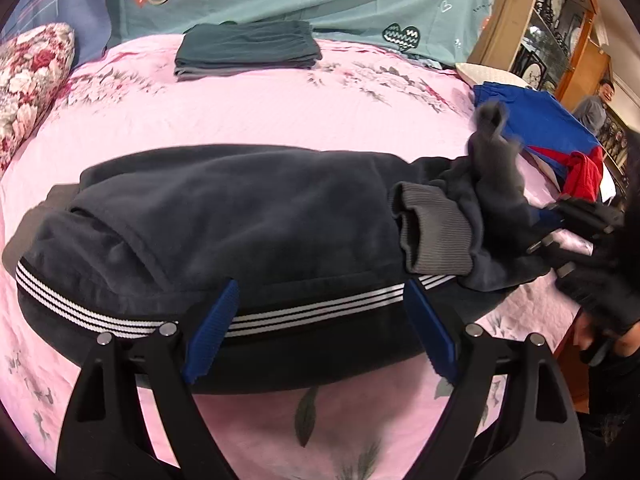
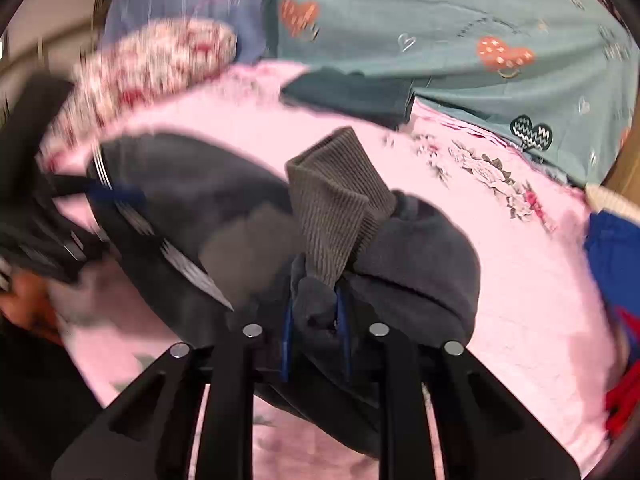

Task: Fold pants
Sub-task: 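Press the folded cuffs onto the bundle with the right gripper while the left gripper holds the seam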

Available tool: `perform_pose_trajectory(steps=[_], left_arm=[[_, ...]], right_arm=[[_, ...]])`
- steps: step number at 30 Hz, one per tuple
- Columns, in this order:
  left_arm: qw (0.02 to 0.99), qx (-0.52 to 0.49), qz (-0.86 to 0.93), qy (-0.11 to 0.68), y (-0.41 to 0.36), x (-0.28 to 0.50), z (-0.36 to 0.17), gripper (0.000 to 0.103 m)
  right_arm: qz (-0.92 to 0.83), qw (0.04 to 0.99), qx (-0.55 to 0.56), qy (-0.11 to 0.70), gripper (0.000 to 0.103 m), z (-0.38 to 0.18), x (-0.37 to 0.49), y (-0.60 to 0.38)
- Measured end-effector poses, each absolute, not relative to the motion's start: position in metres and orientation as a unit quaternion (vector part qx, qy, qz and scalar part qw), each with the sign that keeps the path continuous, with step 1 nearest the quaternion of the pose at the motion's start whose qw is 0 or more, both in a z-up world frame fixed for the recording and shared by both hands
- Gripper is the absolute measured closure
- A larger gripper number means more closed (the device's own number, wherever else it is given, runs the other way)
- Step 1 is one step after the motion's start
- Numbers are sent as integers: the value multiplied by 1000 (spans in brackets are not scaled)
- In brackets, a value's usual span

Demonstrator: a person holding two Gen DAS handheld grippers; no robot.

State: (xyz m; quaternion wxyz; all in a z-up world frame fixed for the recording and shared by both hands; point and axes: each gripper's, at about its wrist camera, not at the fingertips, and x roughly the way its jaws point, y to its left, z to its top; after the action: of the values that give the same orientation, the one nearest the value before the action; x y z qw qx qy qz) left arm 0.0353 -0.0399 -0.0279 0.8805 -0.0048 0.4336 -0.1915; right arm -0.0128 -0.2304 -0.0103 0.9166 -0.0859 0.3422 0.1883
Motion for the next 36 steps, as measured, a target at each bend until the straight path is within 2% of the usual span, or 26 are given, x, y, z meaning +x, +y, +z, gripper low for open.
perform_pose_trajectory(steps=[3, 6, 10, 13, 15, 16, 18, 20, 25, 30, 36], left_arm=[[882, -9, -187, 432, -36, 35, -26, 18], [885, -10, -185, 426, -33, 33, -24, 18], [883, -15, -183, 432, -31, 33, -26, 18], [893, -17, -193, 405, -30, 28, -12, 18], [897, -21, -206, 391, -34, 29, 3, 18], [897, -24, -215, 386, -37, 31, 9, 18], [898, -25, -235, 372, -51, 35, 22, 15], [898, -12, -239, 369, -70, 44, 24, 14], [892, 52, -215, 395, -107, 61, -2, 13], [873, 5, -209, 439, -79, 67, -23, 12], [868, -21, -214, 447, -65, 63, -27, 12]], right_arm=[[219, 920, -53, 322, 85, 13, -17, -234], [254, 913, -92, 306, 85, 22, -32, -204], [231, 877, -151, 392, 81, -33, -14, -176], [243, 886, -138, 371, 65, -39, -20, -182], [256, 887, -156, 352, 42, -36, -30, -177], [257, 887, -169, 344, 40, -38, -35, -174], [252, 887, -186, 340, 40, -42, -40, -170], [267, 888, -157, 340, 40, -36, -43, -178], [288, 890, -113, 335, 40, -27, -52, -196], [298, 897, -51, 322, 40, -6, -60, -230], [307, 885, -80, 340, 40, -3, -28, -212]])
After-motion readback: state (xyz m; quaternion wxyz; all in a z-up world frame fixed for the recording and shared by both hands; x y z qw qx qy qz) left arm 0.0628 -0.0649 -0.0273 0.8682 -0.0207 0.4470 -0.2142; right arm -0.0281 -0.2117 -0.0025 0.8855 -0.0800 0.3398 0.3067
